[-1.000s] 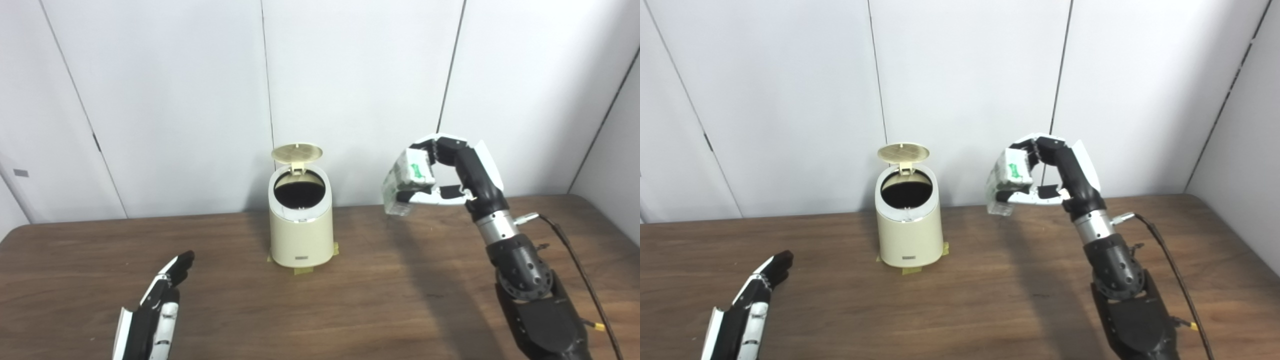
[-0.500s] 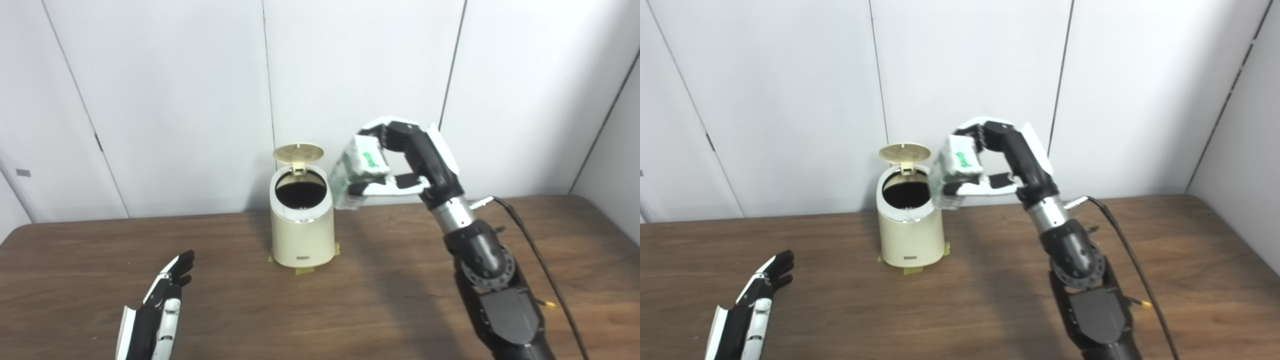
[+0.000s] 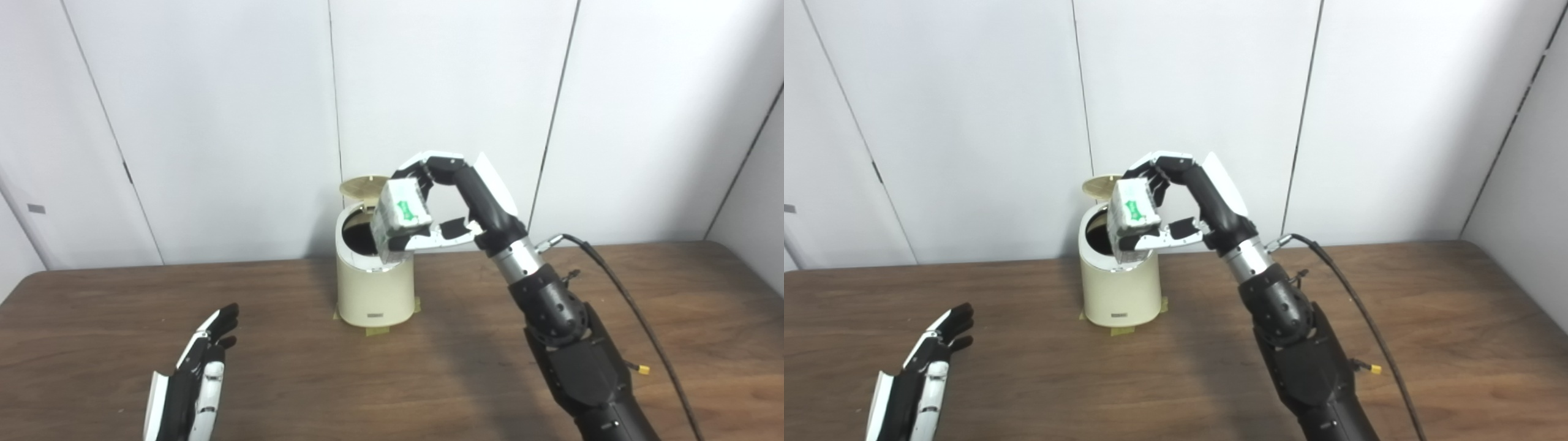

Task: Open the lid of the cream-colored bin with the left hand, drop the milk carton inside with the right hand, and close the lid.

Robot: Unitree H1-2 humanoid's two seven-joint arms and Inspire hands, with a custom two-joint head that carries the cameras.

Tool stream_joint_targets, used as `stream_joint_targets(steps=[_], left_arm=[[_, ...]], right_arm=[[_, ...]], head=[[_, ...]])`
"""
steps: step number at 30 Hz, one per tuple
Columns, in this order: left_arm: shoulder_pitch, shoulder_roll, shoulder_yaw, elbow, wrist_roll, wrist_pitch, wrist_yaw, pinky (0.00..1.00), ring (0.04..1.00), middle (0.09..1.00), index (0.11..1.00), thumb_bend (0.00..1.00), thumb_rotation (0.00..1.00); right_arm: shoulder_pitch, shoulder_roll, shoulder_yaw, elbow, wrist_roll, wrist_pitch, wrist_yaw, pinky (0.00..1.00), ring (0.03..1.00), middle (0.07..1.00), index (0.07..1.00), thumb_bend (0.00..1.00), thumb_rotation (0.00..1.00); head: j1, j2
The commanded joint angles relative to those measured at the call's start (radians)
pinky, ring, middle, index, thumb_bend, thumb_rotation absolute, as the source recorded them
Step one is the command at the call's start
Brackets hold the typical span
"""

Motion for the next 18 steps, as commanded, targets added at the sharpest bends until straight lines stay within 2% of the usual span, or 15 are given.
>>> stream_joint_targets(steps=[1, 5, 9, 12, 18], left_arm=[[0.028, -0.024, -0.009, 0.043, 0.038, -0.016, 0.019, 0.79, 0.849, 0.861, 0.851, 0.29, 1.00], [0.034, -0.026, -0.010, 0.041, 0.042, -0.023, 0.025, 0.79, 0.852, 0.860, 0.850, 0.30, 0.98], [0.040, -0.028, -0.012, 0.033, 0.049, -0.020, 0.027, 0.79, 0.846, 0.860, 0.847, 0.30, 0.97], [0.045, -0.034, -0.013, 0.027, 0.053, -0.017, 0.030, 0.79, 0.845, 0.857, 0.843, 0.30, 0.96], [0.056, -0.042, -0.019, 0.007, 0.077, -0.012, 0.039, 0.77, 0.837, 0.849, 0.836, 0.30, 0.96]], right_arm=[[-0.094, 0.003, 0.008, -0.010, 0.002, -0.055, -0.074, 0.32, 0.415, 0.491, 0.502, 0.52, 0.00], [-0.115, -0.026, 0.089, 0.020, -0.036, -0.055, -0.182, 0.32, 0.415, 0.495, 0.492, 0.52, 0.00], [-0.138, -0.077, 0.231, 0.043, -0.114, -0.055, -0.368, 0.36, 0.431, 0.495, 0.487, 0.52, 0.00], [-0.171, -0.109, 0.348, 0.088, -0.168, -0.055, -0.537, 0.38, 0.443, 0.492, 0.480, 0.52, 0.00], [-0.244, -0.145, 0.519, 0.192, -0.280, -0.055, -0.818, 0.41, 0.449, 0.489, 0.480, 0.52, 0.00]], head=[[0.000, 0.002], [0.008, 0.005], [0.016, 0.006], [0.024, 0.005], [0.037, 0.011]])
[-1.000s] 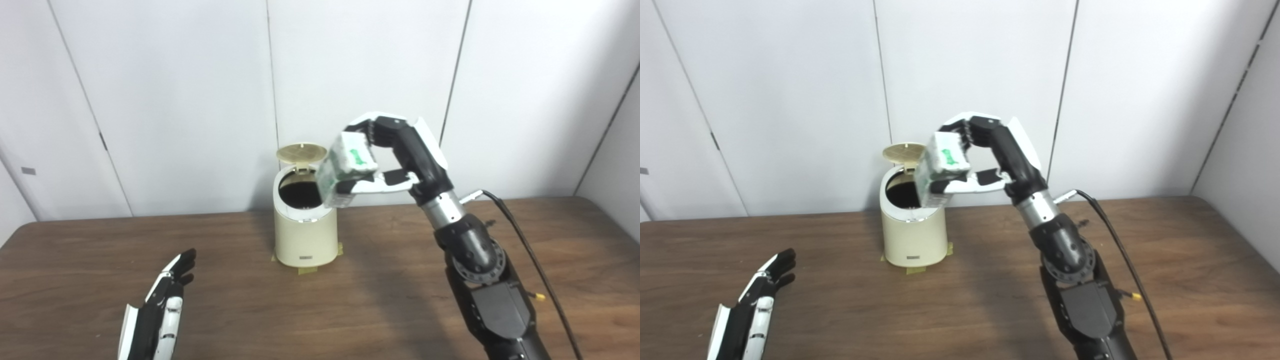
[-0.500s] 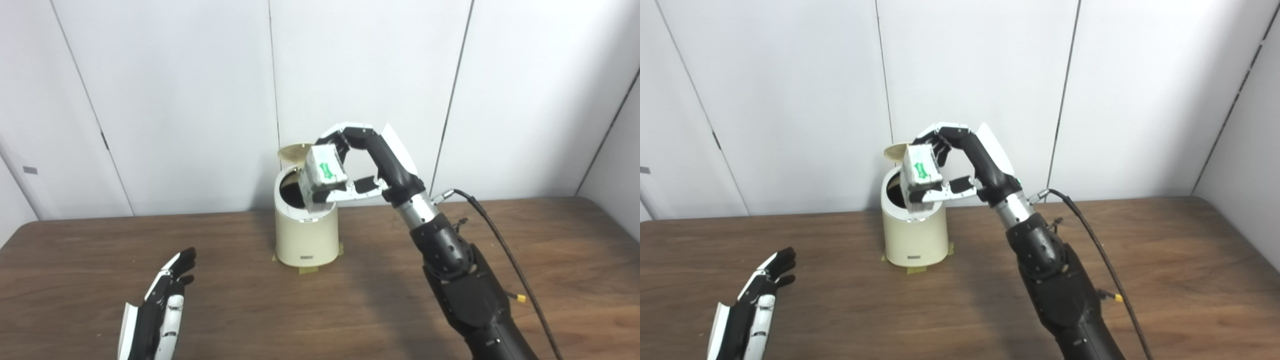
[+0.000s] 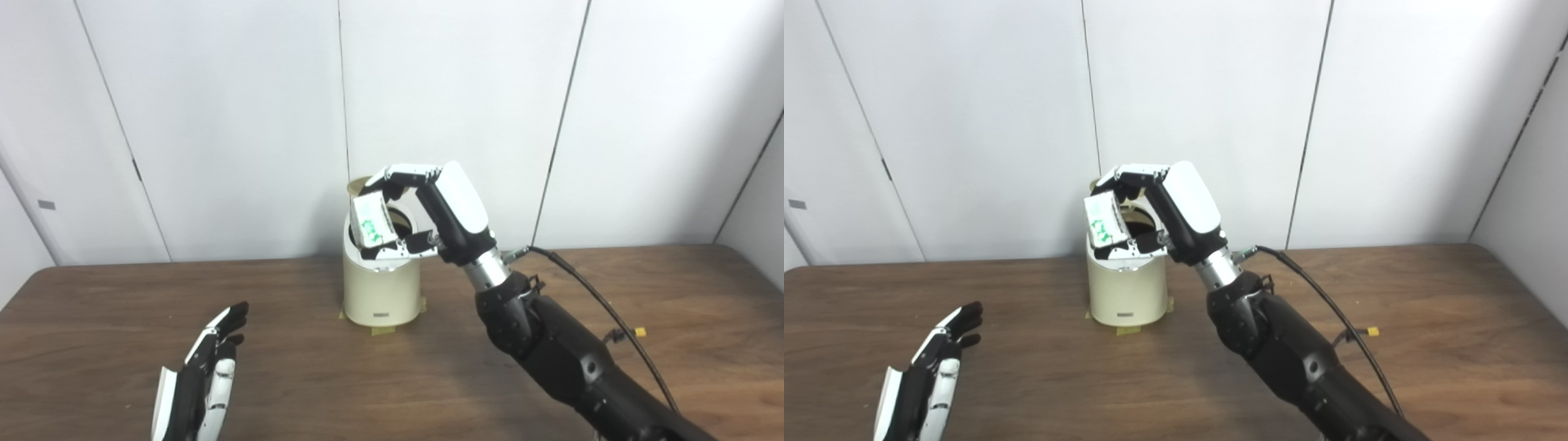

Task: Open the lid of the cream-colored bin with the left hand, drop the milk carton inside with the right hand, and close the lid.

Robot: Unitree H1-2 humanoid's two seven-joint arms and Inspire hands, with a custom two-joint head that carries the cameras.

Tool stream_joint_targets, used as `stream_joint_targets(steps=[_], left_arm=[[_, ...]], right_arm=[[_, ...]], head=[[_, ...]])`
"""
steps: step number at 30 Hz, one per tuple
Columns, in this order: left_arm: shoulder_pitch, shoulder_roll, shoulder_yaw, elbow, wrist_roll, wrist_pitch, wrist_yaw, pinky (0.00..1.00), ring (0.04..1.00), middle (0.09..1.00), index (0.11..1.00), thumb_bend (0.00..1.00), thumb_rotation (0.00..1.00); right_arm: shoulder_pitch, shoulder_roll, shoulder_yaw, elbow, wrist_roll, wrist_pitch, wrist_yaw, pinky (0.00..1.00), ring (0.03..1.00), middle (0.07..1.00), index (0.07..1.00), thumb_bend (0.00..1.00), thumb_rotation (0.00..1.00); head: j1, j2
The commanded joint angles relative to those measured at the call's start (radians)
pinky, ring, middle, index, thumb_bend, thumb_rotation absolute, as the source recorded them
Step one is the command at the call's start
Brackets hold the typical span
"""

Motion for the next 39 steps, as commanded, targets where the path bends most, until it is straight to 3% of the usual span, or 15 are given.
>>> stream_joint_targets(steps=[1, 8, 17, 29, 39], left_arm=[[0.051, -0.039, -0.016, 0.018, 0.033, -0.005, 0.015, 0.77, 0.837, 0.850, 0.837, 0.30, 0.96], [0.063, -0.045, -0.021, 0.000, 0.041, 0.008, 0.020, 0.76, 0.834, 0.851, 0.841, 0.30, 0.96], [0.079, -0.046, -0.030, -0.020, 0.041, 0.014, 0.015, 0.76, 0.839, 0.851, 0.841, 0.30, 0.97], [0.090, -0.050, -0.043, -0.033, 0.022, 0.010, 0.017, 0.77, 0.844, 0.854, 0.840, 0.29, 0.97], [0.098, -0.056, -0.056, -0.035, 0.024, -0.004, 0.023, 0.78, 0.849, 0.853, 0.836, 0.28, 0.95]], right_arm=[[-0.114, -0.022, 0.029, 0.006, -0.045, -0.030, -0.151, 0.41, 0.448, 0.489, 0.481, 0.52, 0.00], [-0.187, -0.038, 0.172, 0.109, -0.099, -0.030, -0.340, 0.40, 0.436, 0.490, 0.492, 0.52, 0.00], [-0.233, -0.020, 0.261, 0.225, -0.173, -0.030, -0.470, 0.38, 0.434, 0.491, 0.495, 0.52, 0.00], [-0.239, 0.028, 0.332, 0.353, -0.132, -0.030, -0.558, 0.38, 0.438, 0.487, 0.494, 0.52, 0.00], [-0.242, 0.041, 0.371, 0.408, -0.124, -0.030, -0.574, 0.38, 0.439, 0.488, 0.492, 0.52, 0.00]], head=[[0.002, 0.001], [0.018, 0.004], [0.037, 0.009], [0.061, 0.014], [0.099, 0.009]])
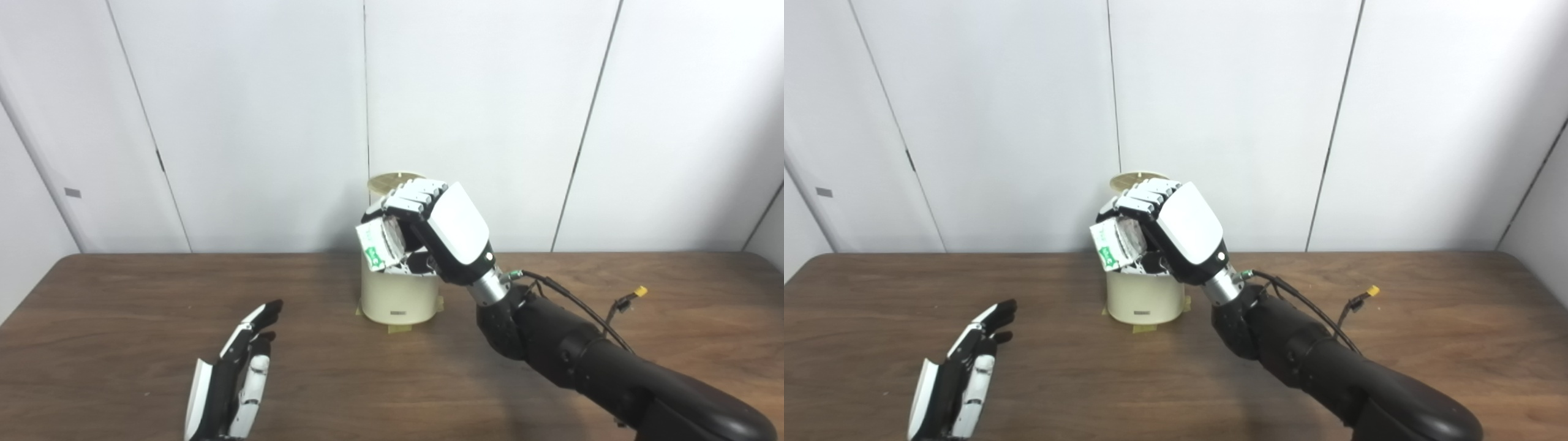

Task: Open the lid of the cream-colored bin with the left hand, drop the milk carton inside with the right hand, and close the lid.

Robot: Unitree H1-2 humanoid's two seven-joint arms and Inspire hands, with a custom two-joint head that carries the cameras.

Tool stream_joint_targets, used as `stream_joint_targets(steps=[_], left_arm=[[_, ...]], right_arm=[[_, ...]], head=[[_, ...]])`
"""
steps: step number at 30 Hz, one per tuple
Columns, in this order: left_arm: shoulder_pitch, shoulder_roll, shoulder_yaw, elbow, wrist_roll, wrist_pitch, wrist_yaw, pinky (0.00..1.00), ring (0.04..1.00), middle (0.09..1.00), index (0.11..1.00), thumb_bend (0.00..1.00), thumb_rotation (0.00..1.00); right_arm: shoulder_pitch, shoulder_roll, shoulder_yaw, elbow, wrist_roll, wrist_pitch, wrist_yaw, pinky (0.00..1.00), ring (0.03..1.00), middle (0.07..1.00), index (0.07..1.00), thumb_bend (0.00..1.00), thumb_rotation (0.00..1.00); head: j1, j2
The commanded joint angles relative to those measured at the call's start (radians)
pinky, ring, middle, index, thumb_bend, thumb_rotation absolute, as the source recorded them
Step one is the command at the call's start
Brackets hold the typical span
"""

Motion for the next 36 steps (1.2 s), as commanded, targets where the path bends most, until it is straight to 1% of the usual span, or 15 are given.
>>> stream_joint_targets(steps=[1, 5, 12, 18, 21, 28, 34, 36], left_arm=[[0.069, -0.046, -0.019, 0.008, 0.004, -0.039, 0.014, 0.78, 0.850, 0.854, 0.838, 0.29, 0.95], [0.073, -0.050, -0.021, 0.005, 0.001, -0.042, 0.018, 0.78, 0.852, 0.855, 0.839, 0.30, 0.93], [0.078, -0.048, -0.025, -0.002, 0.013, -0.038, 0.019, 0.78, 0.850, 0.860, 0.847, 0.29, 0.96], [0.084, -0.055, -0.028, -0.012, 0.020, -0.023, 0.021, 0.77, 0.849, 0.860, 0.849, 0.31, 0.95], [0.086, -0.057, -0.030, -0.018, 0.019, -0.011, 0.020, 0.78, 0.852, 0.862, 0.853, 0.32, 0.95], [0.085, -0.054, -0.032, -0.014, 0.022, -0.017, 0.023, 0.77, 0.850, 0.858, 0.851, 0.32, 0.94], [0.088, -0.057, -0.032, -0.023, 0.031, -0.003, 0.025, 0.77, 0.846, 0.855, 0.849, 0.32, 0.93], [0.087, -0.058, -0.032, -0.023, 0.026, -0.005, 0.024, 0.77, 0.848, 0.855, 0.849, 0.31, 0.92]], right_arm=[[-0.069, -0.005, -0.006, 0.002, 0.028, -0.016, -0.051, 0.38, 0.439, 0.489, 0.491, 0.52, 0.00], [-0.073, 0.005, -0.010, 0.018, 0.031, -0.016, -0.052, 0.38, 0.441, 0.488, 0.490, 0.52, 0.00], [-0.079, 0.024, -0.013, 0.072, 0.039, -0.016, -0.052, 0.38, 0.442, 0.484, 0.493, 0.52, 0.00], [-0.085, 0.039, -0.015, 0.125, 0.047, -0.016, -0.052, 0.38, 0.443, 0.482, 0.493, 0.52, 0.00], [-0.088, 0.044, -0.029, 0.142, 0.031, -0.016, -0.052, 0.38, 0.441, 0.484, 0.494, 0.52, 0.00], [-0.102, 0.047, -0.067, 0.146, -0.028, -0.016, -0.052, 0.37, 0.439, 0.487, 0.490, 0.52, 0.00], [-0.113, 0.047, -0.052, 0.163, -0.015, -0.016, -0.052, 0.38, 0.441, 0.485, 0.489, 0.52, 0.00], [-0.111, 0.050, -0.050, 0.173, -0.003, -0.016, -0.052, 0.38, 0.442, 0.485, 0.488, 0.52, 0.00]], head=[[0.003, 0.001], [0.007, 0.002], [0.013, 0.001], [0.018, -0.001], [0.018, -0.001], [0.022, -0.003], [0.024, -0.003], [0.024, -0.003]])
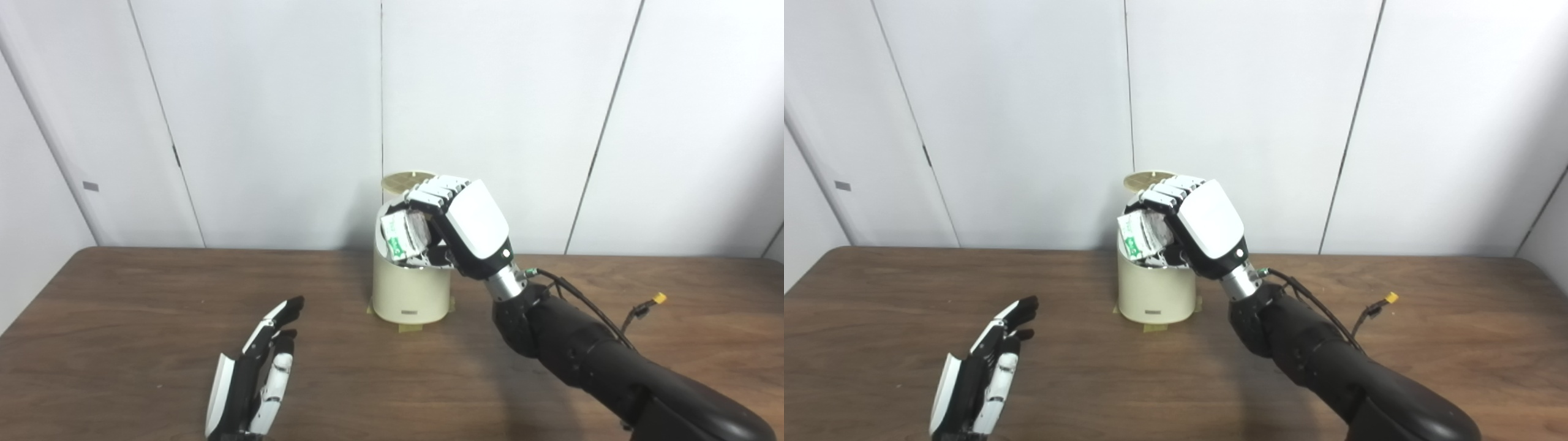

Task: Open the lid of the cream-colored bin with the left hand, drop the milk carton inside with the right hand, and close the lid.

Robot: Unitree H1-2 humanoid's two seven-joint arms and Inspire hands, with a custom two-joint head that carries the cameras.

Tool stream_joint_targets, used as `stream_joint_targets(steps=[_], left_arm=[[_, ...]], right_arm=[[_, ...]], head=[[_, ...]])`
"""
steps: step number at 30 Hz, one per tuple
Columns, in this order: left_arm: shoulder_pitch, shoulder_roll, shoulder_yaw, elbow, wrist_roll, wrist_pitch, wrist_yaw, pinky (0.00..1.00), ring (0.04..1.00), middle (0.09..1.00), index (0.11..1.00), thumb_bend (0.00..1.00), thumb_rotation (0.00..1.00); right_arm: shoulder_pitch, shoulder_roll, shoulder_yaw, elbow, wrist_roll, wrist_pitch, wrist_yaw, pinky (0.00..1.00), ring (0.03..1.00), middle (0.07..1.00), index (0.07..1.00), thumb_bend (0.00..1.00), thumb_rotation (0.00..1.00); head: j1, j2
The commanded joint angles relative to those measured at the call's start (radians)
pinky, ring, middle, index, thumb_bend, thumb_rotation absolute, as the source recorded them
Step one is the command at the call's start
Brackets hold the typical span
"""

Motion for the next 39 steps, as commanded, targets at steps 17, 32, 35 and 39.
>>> stream_joint_targets(steps=[17, 32, 35, 39], left_arm=[[0.079, -0.049, -0.018, -0.009, 0.011, -0.005, 0.013, 0.76, 0.849, 0.858, 0.850, 0.32, 0.92], [0.071, -0.047, -0.018, 0.005, 0.012, -0.002, 0.013, 0.77, 0.848, 0.860, 0.852, 0.33, 0.90], [0.067, -0.043, -0.020, 0.016, 0.007, -0.016, 0.012, 0.77, 0.847, 0.860, 0.851, 0.33, 0.90], [0.067, -0.041, -0.020, 0.020, 0.011, -0.017, 0.013, 0.76, 0.845, 0.862, 0.852, 0.33, 0.92]], right_arm=[[-0.065, 0.004, 0.023, 0.006, 0.115, -0.016, -0.032, 0.40, 0.439, 0.498, 0.498, 0.52, 0.00], [-0.063, -0.001, 0.008, 0.013, 0.118, -0.016, -0.011, 0.57, 0.709, 0.789, 0.820, 0.94, 0.23], [-0.063, 0.001, -0.002, 0.019, 0.112, -0.016, -0.011, 0.60, 0.743, 0.818, 0.853, 0.95, 0.27], [-0.061, 0.002, -0.020, 0.021, 0.103, -0.016, -0.008, 0.61, 0.754, 0.821, 0.858, 0.93, 0.30]], head=[[-0.003, 0.006], [-0.008, 0.001], [-0.011, -0.002], [-0.010, -0.004]])
